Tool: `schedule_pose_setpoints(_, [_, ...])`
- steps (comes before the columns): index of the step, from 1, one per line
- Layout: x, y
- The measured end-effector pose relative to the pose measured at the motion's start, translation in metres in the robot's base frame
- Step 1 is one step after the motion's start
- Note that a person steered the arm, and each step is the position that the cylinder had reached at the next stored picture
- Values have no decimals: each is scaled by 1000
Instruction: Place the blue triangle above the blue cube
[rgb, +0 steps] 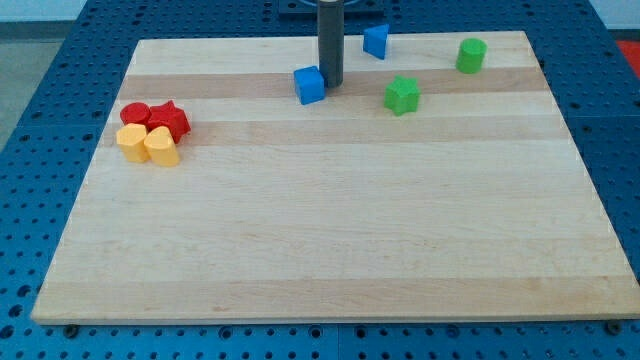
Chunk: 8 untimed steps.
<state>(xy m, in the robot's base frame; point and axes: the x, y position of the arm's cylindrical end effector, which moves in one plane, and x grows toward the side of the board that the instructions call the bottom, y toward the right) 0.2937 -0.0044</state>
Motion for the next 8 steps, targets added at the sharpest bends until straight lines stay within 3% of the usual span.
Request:
schedule_pose_setpoints(1, [-5, 35])
schedule_pose_setpoints(4, [-87, 171])
schedule_pose_setpoints(6, [-93, 99])
schedule_pose_setpoints(8, [-52, 1])
